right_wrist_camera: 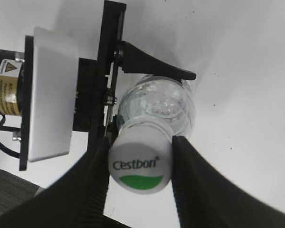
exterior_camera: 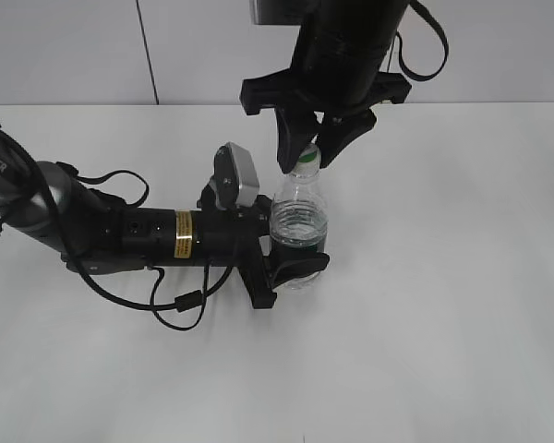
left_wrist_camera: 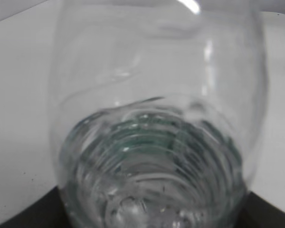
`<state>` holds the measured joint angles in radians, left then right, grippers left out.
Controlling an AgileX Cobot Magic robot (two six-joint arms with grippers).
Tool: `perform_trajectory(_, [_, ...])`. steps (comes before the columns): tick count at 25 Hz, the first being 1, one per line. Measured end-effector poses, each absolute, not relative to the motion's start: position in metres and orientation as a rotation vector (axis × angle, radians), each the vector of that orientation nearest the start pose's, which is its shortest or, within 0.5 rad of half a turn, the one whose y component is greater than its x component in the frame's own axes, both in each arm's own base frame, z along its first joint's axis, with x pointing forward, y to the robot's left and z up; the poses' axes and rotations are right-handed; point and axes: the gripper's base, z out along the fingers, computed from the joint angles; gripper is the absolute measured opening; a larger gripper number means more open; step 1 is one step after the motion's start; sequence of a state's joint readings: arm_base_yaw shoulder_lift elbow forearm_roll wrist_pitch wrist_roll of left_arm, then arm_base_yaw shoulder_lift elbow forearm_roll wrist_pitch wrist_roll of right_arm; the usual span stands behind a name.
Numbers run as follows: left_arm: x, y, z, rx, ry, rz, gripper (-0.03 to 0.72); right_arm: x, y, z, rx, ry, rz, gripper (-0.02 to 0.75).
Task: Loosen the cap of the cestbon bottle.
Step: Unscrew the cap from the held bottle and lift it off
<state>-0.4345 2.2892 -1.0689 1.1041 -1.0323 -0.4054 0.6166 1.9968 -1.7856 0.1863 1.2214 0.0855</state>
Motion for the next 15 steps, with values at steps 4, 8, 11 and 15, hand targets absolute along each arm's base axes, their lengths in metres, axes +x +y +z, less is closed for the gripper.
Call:
perform_trajectory(4, [0.3269,-0.2286,0.065,1.258,1.537,-0.919,0.404,0.3367,0.258,0.2677,-0.939,2.8,0.348,0.302])
perform_trajectory(8, [0.3269,-0.2286,0.065,1.258,1.537,-0.918,0.404,0.3367,0.258,0.2677,-1.397,2.565,0.296,0.302])
perform_trajectory(11, [0.3269,-0.2286,0.065,1.259,1.535,-0.918,0.404,0.3367,0.2579,0.2677,-1.79,2.275,0.237,0.302])
perform_trajectory(15, [0.3269,-0.2286,0.065,1.259,1.535,-0.917,0.404,0.3369,0.2576,0.2677,-2.189,1.862,0.158,0.302])
